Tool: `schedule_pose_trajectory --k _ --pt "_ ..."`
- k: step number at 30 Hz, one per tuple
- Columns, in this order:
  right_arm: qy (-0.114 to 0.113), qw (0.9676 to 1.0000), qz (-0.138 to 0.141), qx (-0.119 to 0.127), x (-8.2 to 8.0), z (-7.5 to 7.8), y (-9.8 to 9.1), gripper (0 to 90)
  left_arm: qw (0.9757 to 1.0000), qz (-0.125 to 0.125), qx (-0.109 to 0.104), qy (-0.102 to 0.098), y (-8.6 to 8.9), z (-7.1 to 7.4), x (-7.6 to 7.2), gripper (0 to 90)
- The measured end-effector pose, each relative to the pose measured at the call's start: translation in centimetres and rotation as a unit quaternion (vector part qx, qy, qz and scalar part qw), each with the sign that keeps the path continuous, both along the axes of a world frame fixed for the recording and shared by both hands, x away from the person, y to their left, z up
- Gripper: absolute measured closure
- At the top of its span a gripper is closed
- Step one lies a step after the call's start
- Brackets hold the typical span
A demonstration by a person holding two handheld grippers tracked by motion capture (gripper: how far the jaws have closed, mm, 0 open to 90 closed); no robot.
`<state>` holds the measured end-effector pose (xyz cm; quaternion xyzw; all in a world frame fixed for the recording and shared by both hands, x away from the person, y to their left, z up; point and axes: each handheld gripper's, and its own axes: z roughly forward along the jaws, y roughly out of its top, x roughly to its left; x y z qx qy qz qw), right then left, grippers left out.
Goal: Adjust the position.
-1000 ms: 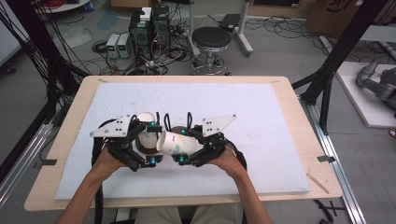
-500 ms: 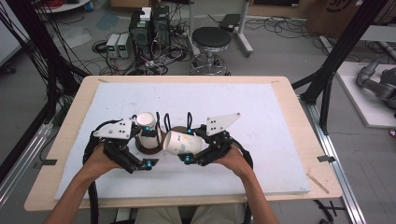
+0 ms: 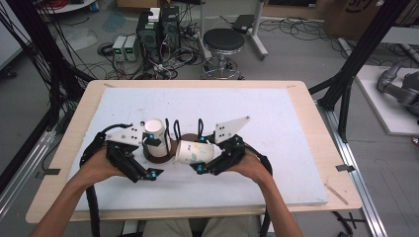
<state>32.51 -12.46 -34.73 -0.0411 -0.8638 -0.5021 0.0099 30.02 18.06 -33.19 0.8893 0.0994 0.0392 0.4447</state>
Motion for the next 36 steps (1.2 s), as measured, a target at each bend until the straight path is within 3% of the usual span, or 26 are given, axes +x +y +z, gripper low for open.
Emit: schedule_pose_trajectory --k 7,13,21,24,26,27,28,36 --pt "-0.003 0.9986 0.003 -0.052 0.1 0.3 0.7 29.2 0.9993 0.011 0.034 0.005 -0.3 0.1 0.1 9.1" --pt "-0.011 0.9950 0.003 -0.099 0.1 0.6 1.1 29.2 0.9980 0.015 0.059 0.018 -0.5 0.1 0.3 9.5" --pt "-0.017 0.9892 0.004 -0.145 0.0 0.9 1.6 29.3 0.9938 -0.003 0.108 0.029 -1.2 0.1 0.5 11.2" --pt "-0.021 0.9869 0.006 -0.160 -0.1 0.8 1.9 29.2 0.9929 -0.001 0.115 0.028 -1.4 0.1 0.5 11.4" --pt "-0.021 0.9853 0.009 -0.169 -0.1 0.9 2.1 29.3 0.9910 -0.005 0.130 0.030 -1.6 0.2 0.6 11.4" --pt "-0.021 0.9853 0.009 -0.169 -0.1 0.9 2.1 29.3 0.9910 -0.005 0.130 0.030 -1.6 0.2 0.6 11.4" --pt "-0.023 0.9827 0.008 -0.183 -0.1 1.0 2.3 29.2 0.9903 -0.008 0.135 0.030 -1.6 0.2 0.6 11.4" --pt "-0.028 0.9775 0.011 -0.209 -0.2 1.3 2.8 29.2 0.9893 -0.009 0.142 0.035 -1.9 0.2 0.7 11.4"
